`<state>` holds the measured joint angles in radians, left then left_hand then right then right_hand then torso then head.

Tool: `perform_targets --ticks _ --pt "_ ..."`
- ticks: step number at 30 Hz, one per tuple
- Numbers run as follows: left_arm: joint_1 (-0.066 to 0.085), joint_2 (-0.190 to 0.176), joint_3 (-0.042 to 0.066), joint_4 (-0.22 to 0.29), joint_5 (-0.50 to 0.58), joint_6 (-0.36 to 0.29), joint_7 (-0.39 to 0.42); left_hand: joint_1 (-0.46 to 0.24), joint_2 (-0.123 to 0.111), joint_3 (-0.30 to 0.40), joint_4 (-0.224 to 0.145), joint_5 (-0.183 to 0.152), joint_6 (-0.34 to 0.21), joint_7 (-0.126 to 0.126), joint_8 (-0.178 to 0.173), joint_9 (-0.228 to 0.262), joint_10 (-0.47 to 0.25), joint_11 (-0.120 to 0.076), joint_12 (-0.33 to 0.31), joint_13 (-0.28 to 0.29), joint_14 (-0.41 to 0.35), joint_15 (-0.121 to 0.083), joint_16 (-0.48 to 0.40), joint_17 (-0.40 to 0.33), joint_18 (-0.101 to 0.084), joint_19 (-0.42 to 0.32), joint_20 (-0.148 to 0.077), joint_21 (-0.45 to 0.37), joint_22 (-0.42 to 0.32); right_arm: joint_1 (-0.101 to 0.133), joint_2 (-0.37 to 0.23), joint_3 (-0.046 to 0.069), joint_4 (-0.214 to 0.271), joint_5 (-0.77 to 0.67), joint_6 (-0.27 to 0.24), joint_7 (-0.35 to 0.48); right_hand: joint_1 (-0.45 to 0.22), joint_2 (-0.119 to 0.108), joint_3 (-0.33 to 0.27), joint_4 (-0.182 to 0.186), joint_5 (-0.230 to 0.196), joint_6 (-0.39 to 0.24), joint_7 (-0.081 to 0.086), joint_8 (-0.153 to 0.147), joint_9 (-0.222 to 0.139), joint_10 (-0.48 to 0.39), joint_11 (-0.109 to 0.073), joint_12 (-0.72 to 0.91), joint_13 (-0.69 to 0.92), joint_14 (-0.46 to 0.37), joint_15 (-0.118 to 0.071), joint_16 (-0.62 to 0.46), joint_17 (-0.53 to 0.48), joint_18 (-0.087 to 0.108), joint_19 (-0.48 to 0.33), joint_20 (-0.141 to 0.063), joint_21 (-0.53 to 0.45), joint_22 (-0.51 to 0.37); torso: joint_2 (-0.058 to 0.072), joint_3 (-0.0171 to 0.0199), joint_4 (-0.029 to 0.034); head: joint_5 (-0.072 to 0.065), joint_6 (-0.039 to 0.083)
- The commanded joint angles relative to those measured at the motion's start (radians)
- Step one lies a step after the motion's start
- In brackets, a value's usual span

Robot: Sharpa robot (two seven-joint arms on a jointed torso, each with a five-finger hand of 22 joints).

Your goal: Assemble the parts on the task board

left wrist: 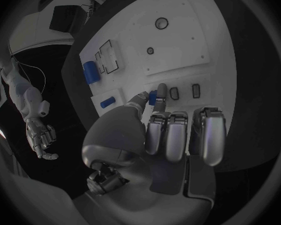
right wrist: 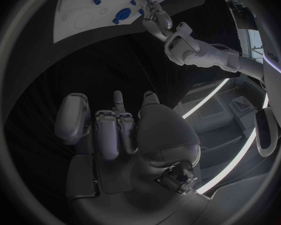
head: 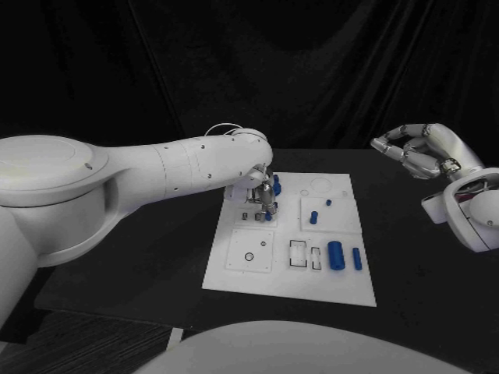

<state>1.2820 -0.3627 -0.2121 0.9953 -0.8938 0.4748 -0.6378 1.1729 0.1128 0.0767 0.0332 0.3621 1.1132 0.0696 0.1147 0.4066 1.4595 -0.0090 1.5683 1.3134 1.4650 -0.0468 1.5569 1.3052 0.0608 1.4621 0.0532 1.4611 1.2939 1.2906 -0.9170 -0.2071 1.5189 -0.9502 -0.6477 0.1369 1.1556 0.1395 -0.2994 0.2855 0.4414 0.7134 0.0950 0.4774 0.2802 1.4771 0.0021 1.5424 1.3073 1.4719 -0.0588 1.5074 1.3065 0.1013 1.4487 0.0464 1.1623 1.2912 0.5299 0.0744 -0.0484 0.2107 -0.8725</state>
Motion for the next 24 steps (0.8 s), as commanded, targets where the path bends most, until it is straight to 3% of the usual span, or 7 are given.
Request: perform_targets --ticks 1,8,13,19,24 --pt "-0.002 -0.004 0.001 0.007 0.006 -0.025 0.011 0.002 -0.017 0.111 -0.023 0.047 0.009 -0.018 0.028 0.033 0.111 -0.012 0.002 0.257 0.106 -0.024 0.014 0.266 -0.022 0.017 -0.011 -0.013 0.194 -0.002 0.000 0.001 0.000 -0.005 0.009 -0.021 0.020 0.002 -0.015 0.000 0.015 0.011 0.002 0.011 -0.011 0.065 0.007 0.001 0.217 0.078 0.001 0.010 0.165 -0.019 -0.004 0.003 0.004 0.171 0.000 -0.0003 -0.0003 0.004 0.000" --pt "-0.001 -0.036 0.001 0.046 0.006 -0.071 0.010 -0.017 -0.032 0.163 -0.037 0.053 0.006 -0.019 0.036 0.055 0.111 -0.013 0.002 0.257 0.106 -0.026 0.014 0.266 -0.022 0.020 -0.013 -0.013 0.196 -0.002 -0.001 0.001 0.000 -0.005 0.013 -0.024 0.026 0.002 -0.014 -0.001 0.020 0.011 0.002 0.010 -0.012 0.065 0.007 0.000 0.216 0.078 0.001 0.009 0.164 -0.019 -0.004 0.003 0.004 0.171 0.000 -0.0003 -0.0002 0.006 0.000" --pt "0.007 -0.078 0.001 0.097 0.006 -0.112 0.014 -0.031 -0.041 0.182 -0.038 0.053 0.004 -0.019 0.040 0.065 0.111 -0.013 0.002 0.257 0.106 -0.026 0.014 0.266 -0.022 0.021 -0.013 -0.013 0.196 -0.003 -0.001 0.001 -0.002 -0.005 0.016 -0.027 0.031 0.002 -0.013 -0.001 0.024 0.011 0.002 0.010 -0.013 0.065 0.008 0.001 0.216 0.078 0.001 0.010 0.164 -0.019 -0.004 0.003 0.003 0.171 0.000 -0.0002 -0.0001 0.006 0.000" --pt "0.026 -0.147 0.001 0.173 0.006 -0.165 0.016 -0.039 -0.047 0.196 -0.039 0.050 -0.004 -0.017 0.037 0.069 0.111 -0.013 0.002 0.257 0.106 -0.026 0.014 0.266 -0.021 0.019 -0.013 -0.017 0.194 -0.005 0.001 0.001 -0.005 -0.005 0.023 -0.032 0.031 0.002 -0.013 -0.001 0.024 0.011 0.002 0.010 -0.013 0.065 0.008 0.001 0.216 0.078 0.001 0.010 0.164 -0.019 -0.004 0.003 0.003 0.171 0.000 -0.0001 0.0000 0.013 0.000" --pt "0.033 -0.191 0.001 0.216 0.006 -0.199 0.014 -0.045 -0.048 0.206 -0.037 0.050 -0.003 -0.017 0.039 0.072 0.111 -0.013 0.002 0.257 0.106 -0.026 0.014 0.266 -0.020 0.017 -0.013 -0.021 0.193 -0.007 0.003 0.001 -0.008 -0.005 0.030 -0.035 0.033 0.002 -0.013 0.000 0.026 0.011 0.003 0.010 -0.013 0.065 0.008 0.001 0.216 0.078 0.001 0.009 0.163 -0.019 -0.004 0.004 0.002 0.171 -0.001 0.0001 -0.0004 0.018 0.000"
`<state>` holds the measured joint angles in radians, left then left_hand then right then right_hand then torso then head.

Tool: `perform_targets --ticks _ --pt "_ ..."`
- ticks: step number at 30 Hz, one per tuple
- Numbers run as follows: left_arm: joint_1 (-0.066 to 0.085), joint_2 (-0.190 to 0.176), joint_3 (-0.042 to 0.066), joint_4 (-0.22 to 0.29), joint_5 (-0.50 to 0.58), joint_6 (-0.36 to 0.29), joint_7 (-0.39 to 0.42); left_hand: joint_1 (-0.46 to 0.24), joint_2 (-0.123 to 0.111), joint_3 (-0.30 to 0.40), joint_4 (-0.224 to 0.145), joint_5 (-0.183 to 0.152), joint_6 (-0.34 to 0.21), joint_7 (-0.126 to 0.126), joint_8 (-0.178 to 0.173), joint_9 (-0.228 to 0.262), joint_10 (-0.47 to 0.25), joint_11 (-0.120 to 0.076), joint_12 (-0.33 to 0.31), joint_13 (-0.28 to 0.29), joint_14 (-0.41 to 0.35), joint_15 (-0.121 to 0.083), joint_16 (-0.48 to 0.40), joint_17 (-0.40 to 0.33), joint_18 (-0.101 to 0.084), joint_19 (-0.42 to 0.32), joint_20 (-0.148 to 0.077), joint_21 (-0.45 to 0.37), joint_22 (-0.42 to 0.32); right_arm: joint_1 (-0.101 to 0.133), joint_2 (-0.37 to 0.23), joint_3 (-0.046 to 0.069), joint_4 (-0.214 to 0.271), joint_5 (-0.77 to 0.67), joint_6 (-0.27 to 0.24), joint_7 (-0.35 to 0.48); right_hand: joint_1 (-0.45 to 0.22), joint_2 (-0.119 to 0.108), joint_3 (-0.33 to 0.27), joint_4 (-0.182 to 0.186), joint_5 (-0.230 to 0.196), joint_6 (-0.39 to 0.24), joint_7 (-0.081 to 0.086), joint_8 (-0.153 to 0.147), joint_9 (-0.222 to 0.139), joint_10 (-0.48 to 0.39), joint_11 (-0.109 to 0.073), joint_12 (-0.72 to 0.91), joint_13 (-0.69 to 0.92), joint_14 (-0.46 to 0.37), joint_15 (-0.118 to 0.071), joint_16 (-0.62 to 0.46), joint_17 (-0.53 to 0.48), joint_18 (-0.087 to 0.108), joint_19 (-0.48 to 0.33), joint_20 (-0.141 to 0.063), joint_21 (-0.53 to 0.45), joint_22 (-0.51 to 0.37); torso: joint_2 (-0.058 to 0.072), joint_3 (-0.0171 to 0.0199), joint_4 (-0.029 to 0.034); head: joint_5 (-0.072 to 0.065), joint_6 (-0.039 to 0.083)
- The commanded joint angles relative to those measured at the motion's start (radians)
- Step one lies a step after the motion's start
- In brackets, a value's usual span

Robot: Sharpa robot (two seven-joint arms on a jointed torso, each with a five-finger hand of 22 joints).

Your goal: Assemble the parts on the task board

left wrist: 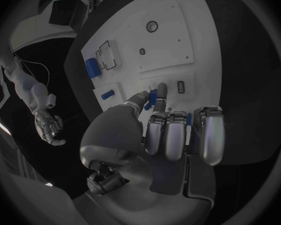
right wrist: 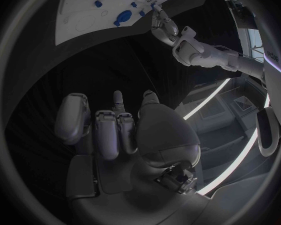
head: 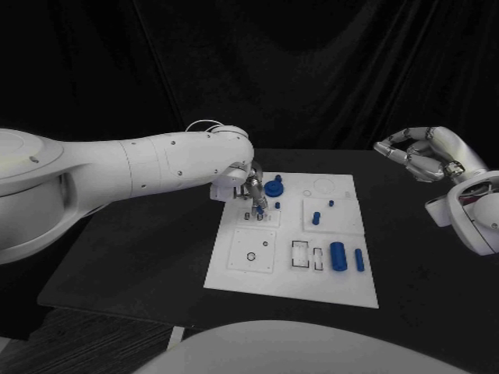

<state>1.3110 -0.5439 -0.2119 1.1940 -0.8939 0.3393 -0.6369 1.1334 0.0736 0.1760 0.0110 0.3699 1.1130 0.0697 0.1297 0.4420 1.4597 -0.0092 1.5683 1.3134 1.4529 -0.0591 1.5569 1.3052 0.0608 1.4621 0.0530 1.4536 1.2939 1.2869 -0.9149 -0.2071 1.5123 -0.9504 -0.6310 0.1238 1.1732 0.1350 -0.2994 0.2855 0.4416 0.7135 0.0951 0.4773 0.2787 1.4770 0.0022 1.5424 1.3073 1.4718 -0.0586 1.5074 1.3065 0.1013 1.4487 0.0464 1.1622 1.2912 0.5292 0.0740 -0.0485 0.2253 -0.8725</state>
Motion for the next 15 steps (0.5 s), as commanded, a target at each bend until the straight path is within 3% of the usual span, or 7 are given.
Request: perform_targets --ticks 1,9,15 --pt "0.005 -0.018 0.001 0.026 0.006 -0.070 0.012 -0.007 -0.009 0.108 -0.014 0.043 -0.002 -0.017 0.024 0.038 0.111 -0.013 0.002 0.257 0.118 -0.014 0.014 0.266 -0.020 0.017 -0.013 -0.014 0.192 -0.004 0.002 0.001 -0.003 -0.005 0.015 -0.023 0.015 0.007 -0.013 0.000 0.026 0.011 0.003 0.010 -0.012 0.065 0.008 0.001 0.216 0.078 0.001 0.009 0.163 -0.019 -0.005 0.004 0.002 0.171 0.000 0.0005 -0.0002 0.003 0.000" --pt "0.007 -0.058 0.001 0.067 0.019 -0.119 0.010 -0.024 -0.013 0.122 -0.005 0.042 0.000 -0.018 0.027 0.044 0.111 -0.013 0.002 0.257 0.118 -0.014 0.014 0.266 -0.020 0.016 -0.013 -0.017 0.191 -0.008 0.005 0.001 -0.006 -0.005 0.027 -0.032 0.017 0.007 -0.012 0.000 0.029 0.011 0.003 0.009 -0.013 0.064 0.007 0.000 0.214 0.078 0.001 0.008 0.162 -0.019 -0.005 0.004 0.001 0.170 0.000 0.0008 0.0000 0.001 0.000" --pt "0.007 -0.067 0.000 0.076 0.086 -0.143 -0.008 -0.033 -0.017 0.141 0.001 0.043 -0.001 -0.019 0.029 0.051 0.111 -0.014 0.002 0.257 0.118 -0.015 0.014 0.266 -0.018 0.013 -0.014 -0.024 0.188 -0.009 0.006 0.001 -0.005 -0.005 0.036 -0.041 0.033 0.008 -0.009 -0.001 0.044 0.009 0.003 0.007 -0.016 0.062 0.007 -0.003 0.210 0.077 0.001 0.007 0.159 -0.018 -0.007 0.004 -0.004 0.169 0.000 0.0009 0.0007 0.004 0.000"
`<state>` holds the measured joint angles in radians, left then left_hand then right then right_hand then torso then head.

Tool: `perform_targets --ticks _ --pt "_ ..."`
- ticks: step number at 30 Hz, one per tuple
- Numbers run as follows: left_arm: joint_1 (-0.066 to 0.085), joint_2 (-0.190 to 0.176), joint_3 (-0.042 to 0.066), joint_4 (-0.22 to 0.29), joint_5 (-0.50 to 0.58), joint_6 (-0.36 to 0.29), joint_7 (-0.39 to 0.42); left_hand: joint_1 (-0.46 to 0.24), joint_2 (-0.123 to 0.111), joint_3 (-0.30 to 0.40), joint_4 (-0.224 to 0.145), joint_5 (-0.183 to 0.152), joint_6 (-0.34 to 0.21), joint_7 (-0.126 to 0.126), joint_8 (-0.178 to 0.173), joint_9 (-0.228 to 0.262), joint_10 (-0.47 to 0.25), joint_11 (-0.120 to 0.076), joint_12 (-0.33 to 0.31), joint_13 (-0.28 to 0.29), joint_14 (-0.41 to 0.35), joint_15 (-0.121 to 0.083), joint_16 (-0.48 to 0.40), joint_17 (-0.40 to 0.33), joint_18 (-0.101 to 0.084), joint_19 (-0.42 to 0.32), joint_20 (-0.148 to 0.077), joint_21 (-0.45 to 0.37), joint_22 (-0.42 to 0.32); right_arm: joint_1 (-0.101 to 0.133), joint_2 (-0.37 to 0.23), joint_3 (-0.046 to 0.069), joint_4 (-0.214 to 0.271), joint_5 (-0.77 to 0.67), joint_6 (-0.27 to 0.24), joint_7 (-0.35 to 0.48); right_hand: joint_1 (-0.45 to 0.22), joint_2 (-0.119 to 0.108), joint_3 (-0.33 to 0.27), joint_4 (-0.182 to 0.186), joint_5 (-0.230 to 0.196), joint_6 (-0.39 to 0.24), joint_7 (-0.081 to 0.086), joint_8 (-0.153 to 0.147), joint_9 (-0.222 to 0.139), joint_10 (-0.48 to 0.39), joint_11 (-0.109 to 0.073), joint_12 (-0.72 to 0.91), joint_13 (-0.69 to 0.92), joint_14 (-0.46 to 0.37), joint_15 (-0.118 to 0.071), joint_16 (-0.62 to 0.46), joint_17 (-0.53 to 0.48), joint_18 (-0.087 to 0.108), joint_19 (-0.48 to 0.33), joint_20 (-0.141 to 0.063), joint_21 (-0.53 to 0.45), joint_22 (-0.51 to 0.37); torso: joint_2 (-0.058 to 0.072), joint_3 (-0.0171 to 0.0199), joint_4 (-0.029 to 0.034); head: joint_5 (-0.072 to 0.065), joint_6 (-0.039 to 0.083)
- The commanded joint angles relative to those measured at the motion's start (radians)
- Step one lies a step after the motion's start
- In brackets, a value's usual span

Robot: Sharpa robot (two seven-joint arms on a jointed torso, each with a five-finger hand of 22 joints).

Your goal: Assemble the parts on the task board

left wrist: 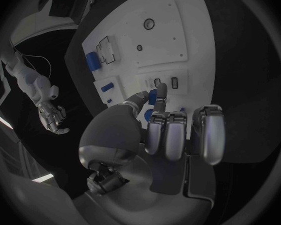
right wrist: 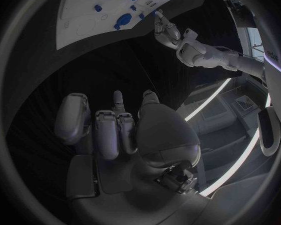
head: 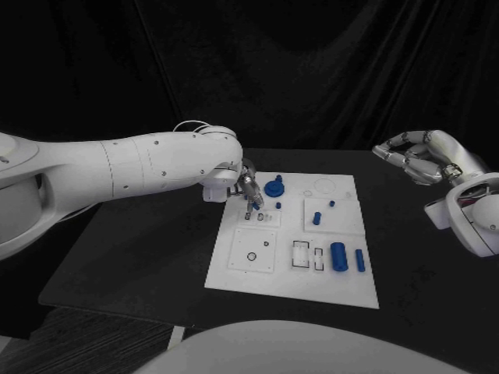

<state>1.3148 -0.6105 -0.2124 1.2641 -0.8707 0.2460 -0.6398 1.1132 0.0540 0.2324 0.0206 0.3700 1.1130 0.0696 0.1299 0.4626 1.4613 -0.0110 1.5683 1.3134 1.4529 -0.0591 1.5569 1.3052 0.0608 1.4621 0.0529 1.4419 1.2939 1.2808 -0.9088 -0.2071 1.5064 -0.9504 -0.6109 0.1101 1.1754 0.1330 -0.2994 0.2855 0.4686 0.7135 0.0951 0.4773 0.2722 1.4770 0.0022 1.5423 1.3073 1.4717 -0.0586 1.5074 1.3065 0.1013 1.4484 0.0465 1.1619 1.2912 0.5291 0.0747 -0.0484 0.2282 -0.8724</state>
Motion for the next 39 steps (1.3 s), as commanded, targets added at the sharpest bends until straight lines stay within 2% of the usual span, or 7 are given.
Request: perform_targets --ticks 1,6,12,16,28,33,39 --pt "0.002 -0.001 0.001 0.007 0.069 -0.054 -0.010 -0.015 0.002 0.087 -0.008 0.045 -0.001 -0.019 0.030 0.032 0.110 -0.013 0.002 0.257 0.118 -0.015 0.014 0.266 -0.018 0.013 -0.014 -0.012 0.188 -0.003 0.000 0.001 0.001 -0.005 0.017 -0.029 0.031 0.010 -0.009 -0.001 0.017 0.009 0.003 0.007 -0.010 0.062 0.007 -0.003 0.210 0.077 0.001 0.007 0.159 -0.018 -0.007 0.004 -0.003 0.169 0.000 0.0001 0.0003 0.002 0.000" --pt "-0.001 -0.002 0.000 0.011 0.081 -0.067 -0.021 -0.022 0.000 0.094 -0.002 0.046 0.000 -0.019 0.031 0.035 0.110 -0.013 0.002 0.257 0.118 -0.016 0.014 0.266 -0.018 0.012 -0.015 -0.014 0.188 -0.003 0.000 0.001 0.002 -0.005 0.022 -0.035 0.035 0.009 -0.008 0.000 0.023 0.009 0.003 0.007 -0.011 0.061 0.007 -0.003 0.209 0.077 0.001 0.006 0.158 -0.018 -0.007 0.004 -0.003 0.169 0.001 -0.0004 0.0004 0.003 0.000" --pt "-0.006 -0.004 0.000 0.011 0.085 -0.067 -0.028 -0.033 -0.002 0.098 0.006 0.044 0.000 -0.019 0.032 0.038 0.110 -0.013 0.002 0.257 0.118 -0.016 0.014 0.266 -0.017 0.011 -0.015 -0.017 0.186 -0.004 0.002 0.001 0.002 -0.005 0.028 -0.041 0.039 0.009 -0.007 0.000 0.029 0.009 0.003 0.006 -0.012 0.060 0.007 -0.004 0.207 0.077 0.001 0.006 0.157 -0.017 -0.008 0.004 -0.006 0.168 0.000 0.0008 -0.0011 0.011 0.000" --pt "-0.013 -0.005 0.000 0.010 0.086 -0.076 -0.027 -0.035 -0.003 0.100 0.007 0.042 0.000 -0.019 0.032 0.038 0.110 -0.013 0.002 0.257 0.118 -0.016 0.014 0.266 -0.017 0.011 -0.015 -0.018 0.186 -0.004 0.004 0.001 0.001 -0.005 0.030 -0.042 0.039 0.010 -0.007 0.000 0.030 0.009 0.003 0.006 -0.012 0.060 0.007 -0.004 0.207 0.076 0.001 0.005 0.156 -0.017 -0.008 0.004 -0.007 0.168 0.001 0.0000 -0.0016 0.017 0.000" --pt "-0.032 0.003 0.000 -0.012 0.074 -0.091 -0.019 -0.036 -0.003 0.101 0.008 0.041 0.000 -0.019 0.032 0.039 0.110 -0.013 0.002 0.257 0.118 -0.016 0.014 0.266 -0.017 0.011 -0.015 -0.017 0.186 -0.006 0.009 0.001 -0.003 -0.005 0.043 -0.043 0.040 0.010 -0.007 0.000 0.031 0.009 0.003 0.006 -0.012 0.059 0.007 -0.006 0.205 0.076 0.001 0.004 0.154 -0.016 -0.009 0.004 -0.010 0.167 0.001 -0.0005 0.0003 0.019 0.000" --pt "-0.038 0.005 0.000 -0.017 0.072 -0.098 -0.011 -0.036 -0.004 0.103 0.008 0.042 -0.002 -0.019 0.031 0.039 0.110 -0.014 0.002 0.257 0.118 -0.016 0.014 0.266 -0.017 0.011 -0.015 -0.017 0.187 -0.006 0.009 0.001 -0.004 -0.005 0.045 -0.044 0.040 0.010 -0.007 0.001 0.031 0.009 0.004 0.006 -0.012 0.058 0.007 -0.006 0.205 0.076 0.001 0.004 0.154 -0.016 -0.009 0.004 -0.010 0.167 0.001 -0.0007 0.0005 0.015 0.000" --pt "-0.044 0.010 0.000 -0.021 0.070 -0.096 -0.005 -0.036 -0.003 0.105 0.008 0.042 -0.003 -0.019 0.030 0.039 0.110 -0.014 0.002 0.257 0.118 -0.016 0.014 0.266 -0.017 0.010 -0.015 -0.020 0.185 -0.006 0.011 0.001 -0.005 -0.005 0.048 -0.044 0.040 0.011 -0.007 0.001 0.031 0.009 0.004 0.006 -0.013 0.058 0.007 -0.006 0.205 0.076 0.001 0.003 0.153 -0.016 -0.009 0.004 -0.011 0.167 0.002 -0.0008 -0.0013 0.023 0.000"
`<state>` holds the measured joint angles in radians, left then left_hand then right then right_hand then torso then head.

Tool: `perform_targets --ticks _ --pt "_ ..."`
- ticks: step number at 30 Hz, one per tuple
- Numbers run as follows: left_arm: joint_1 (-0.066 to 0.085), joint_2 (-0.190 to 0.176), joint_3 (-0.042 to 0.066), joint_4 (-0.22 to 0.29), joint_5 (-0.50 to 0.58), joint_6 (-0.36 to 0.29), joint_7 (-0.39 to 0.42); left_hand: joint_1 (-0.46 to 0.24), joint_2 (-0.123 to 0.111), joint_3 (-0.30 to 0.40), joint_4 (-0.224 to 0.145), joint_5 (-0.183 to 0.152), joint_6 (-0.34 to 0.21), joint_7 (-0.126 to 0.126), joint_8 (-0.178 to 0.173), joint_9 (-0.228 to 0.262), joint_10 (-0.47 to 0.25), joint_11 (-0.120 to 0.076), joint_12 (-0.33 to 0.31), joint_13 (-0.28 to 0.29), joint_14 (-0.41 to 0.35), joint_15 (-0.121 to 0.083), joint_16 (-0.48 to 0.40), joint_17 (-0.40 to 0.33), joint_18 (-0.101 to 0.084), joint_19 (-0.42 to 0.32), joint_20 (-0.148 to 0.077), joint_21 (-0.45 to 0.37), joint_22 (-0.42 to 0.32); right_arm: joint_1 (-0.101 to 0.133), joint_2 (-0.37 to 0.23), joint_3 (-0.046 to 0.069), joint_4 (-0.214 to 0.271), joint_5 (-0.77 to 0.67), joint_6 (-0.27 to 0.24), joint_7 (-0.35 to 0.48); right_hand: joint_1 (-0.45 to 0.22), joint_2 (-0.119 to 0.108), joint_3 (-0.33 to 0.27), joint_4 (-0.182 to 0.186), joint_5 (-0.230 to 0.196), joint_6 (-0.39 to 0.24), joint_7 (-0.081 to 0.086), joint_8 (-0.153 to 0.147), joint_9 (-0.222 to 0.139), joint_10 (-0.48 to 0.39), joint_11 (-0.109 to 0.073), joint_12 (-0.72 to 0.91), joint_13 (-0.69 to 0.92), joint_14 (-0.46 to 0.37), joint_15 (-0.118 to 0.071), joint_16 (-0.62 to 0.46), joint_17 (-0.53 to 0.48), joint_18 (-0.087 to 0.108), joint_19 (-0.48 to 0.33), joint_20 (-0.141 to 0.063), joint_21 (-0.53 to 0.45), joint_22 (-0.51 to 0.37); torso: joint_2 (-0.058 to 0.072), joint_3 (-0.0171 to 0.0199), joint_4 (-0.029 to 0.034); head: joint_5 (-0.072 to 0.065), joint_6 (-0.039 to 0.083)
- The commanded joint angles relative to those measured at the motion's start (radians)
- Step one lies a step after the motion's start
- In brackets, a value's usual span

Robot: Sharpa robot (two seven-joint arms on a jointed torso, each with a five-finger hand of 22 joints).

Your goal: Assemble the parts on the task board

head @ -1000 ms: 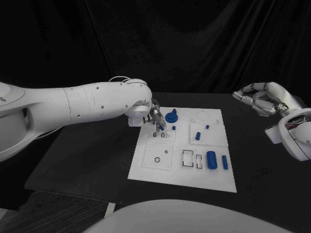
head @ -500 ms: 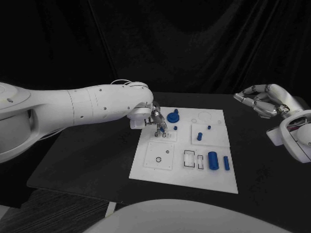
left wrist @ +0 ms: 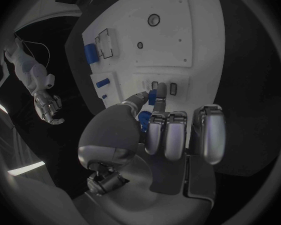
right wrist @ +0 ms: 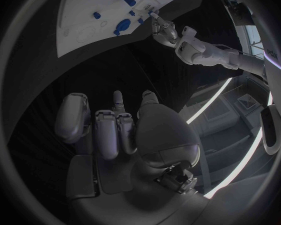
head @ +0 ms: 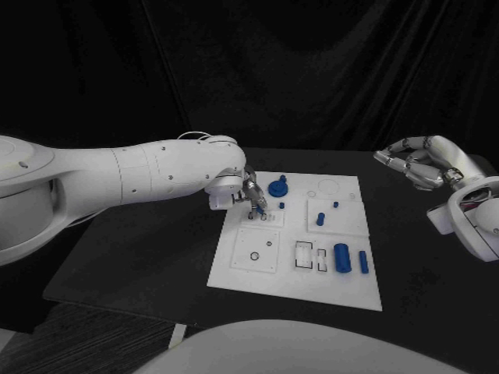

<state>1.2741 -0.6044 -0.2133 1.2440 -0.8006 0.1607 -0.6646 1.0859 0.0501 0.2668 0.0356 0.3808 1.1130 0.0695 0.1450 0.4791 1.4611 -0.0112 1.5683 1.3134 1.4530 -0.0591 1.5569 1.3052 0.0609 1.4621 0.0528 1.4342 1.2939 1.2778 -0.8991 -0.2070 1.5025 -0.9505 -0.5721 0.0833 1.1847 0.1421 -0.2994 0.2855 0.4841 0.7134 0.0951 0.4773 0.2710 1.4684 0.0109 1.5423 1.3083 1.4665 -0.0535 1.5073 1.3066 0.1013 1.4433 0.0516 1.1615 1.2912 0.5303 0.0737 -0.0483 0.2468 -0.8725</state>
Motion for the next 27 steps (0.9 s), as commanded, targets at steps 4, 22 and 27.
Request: perform_targets --ticks 4,22,27 --pt "-0.007 0.009 0.001 -0.005 0.000 -0.008 0.025 -0.008 0.001 0.071 -0.007 0.032 -0.004 -0.019 0.015 0.023 0.110 -0.013 0.003 0.257 0.118 -0.016 0.014 0.266 -0.017 0.010 -0.015 -0.012 0.185 -0.003 0.004 0.001 -0.002 -0.005 0.011 -0.018 0.031 0.002 -0.006 0.001 0.016 0.009 0.004 0.006 -0.012 0.066 -0.002 -0.006 0.203 0.081 -0.004 0.003 0.153 -0.016 -0.004 -0.001 -0.011 0.167 0.000 0.0006 -0.0015 0.004 0.000" --pt "-0.023 0.023 0.001 -0.017 0.000 0.007 0.037 -0.008 0.001 0.076 -0.007 0.033 -0.006 -0.019 0.014 0.023 0.110 -0.013 0.003 0.257 0.118 -0.016 0.014 0.266 -0.016 0.008 -0.015 -0.015 0.184 -0.003 0.006 0.001 -0.004 -0.005 0.018 -0.026 0.031 0.004 -0.006 0.003 0.016 0.009 0.004 0.006 -0.012 0.066 -0.002 -0.007 0.202 0.081 -0.004 0.003 0.151 -0.015 -0.005 -0.001 -0.014 0.166 0.000 0.0002 -0.0007 0.004 0.000" --pt "-0.024 0.025 0.001 -0.021 0.000 0.007 0.038 -0.008 0.001 0.077 -0.007 0.033 -0.007 -0.018 0.014 0.024 0.110 -0.013 0.003 0.257 0.118 -0.016 0.014 0.266 -0.016 0.008 -0.015 -0.016 0.183 -0.003 0.007 0.001 -0.005 -0.005 0.020 -0.028 0.031 0.004 -0.006 0.003 0.015 0.009 0.004 0.005 -0.012 0.066 -0.002 -0.007 0.202 0.080 -0.004 0.002 0.151 -0.015 -0.006 -0.001 -0.015 0.166 -0.001 0.0004 -0.0006 0.005 0.000"
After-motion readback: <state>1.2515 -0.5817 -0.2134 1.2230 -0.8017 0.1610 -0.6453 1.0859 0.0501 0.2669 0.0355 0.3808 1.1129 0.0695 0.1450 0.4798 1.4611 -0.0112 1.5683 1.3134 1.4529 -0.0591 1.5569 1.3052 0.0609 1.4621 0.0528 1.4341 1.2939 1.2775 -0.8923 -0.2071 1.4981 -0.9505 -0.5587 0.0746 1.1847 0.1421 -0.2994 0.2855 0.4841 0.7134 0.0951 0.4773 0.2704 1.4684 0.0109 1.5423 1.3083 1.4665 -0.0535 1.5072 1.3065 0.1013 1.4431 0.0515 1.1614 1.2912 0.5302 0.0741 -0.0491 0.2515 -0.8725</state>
